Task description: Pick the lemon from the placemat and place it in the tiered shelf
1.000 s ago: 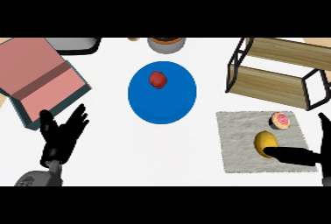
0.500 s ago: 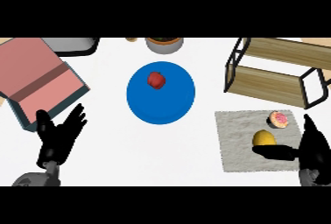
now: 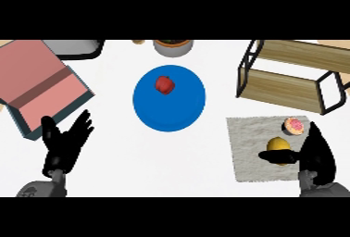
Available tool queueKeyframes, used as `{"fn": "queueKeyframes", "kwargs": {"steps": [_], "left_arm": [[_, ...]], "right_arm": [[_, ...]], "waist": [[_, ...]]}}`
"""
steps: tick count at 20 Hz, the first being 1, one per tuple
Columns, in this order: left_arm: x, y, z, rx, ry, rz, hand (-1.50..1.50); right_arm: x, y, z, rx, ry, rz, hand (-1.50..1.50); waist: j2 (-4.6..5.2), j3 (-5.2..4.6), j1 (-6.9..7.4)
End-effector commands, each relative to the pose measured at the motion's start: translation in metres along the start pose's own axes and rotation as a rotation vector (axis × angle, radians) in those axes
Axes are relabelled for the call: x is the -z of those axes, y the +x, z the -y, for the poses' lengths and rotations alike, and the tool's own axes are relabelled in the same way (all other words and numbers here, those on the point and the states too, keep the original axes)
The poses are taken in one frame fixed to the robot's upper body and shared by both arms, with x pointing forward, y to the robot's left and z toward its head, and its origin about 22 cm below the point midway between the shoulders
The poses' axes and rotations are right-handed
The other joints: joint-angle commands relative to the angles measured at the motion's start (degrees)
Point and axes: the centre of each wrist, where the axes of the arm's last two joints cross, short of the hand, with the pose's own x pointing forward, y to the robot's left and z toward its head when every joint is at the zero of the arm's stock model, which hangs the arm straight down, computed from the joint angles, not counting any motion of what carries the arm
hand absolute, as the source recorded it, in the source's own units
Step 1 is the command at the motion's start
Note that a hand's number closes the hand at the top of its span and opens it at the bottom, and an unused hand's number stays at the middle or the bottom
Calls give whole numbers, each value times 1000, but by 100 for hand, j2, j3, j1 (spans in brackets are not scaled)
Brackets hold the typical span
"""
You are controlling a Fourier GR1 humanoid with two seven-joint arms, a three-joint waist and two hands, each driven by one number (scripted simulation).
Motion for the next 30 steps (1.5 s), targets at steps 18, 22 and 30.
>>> {"fn": "queueKeyframes", "kwargs": {"steps": [18,22,30], "left_arm": [[7,-12,-12,-16,9,-30,0],[0,17,6,5,6,13,0],[8,5,-18,-1,7,16,0]], "right_arm": [[46,10,-43,3,-31,-101,-150],[38,-5,-48,-219,159,14,150],[16,-6,-68,-59,88,126,150]], "waist": [[4,4,-10],[1,8,21],[-5,3,-36]]}}
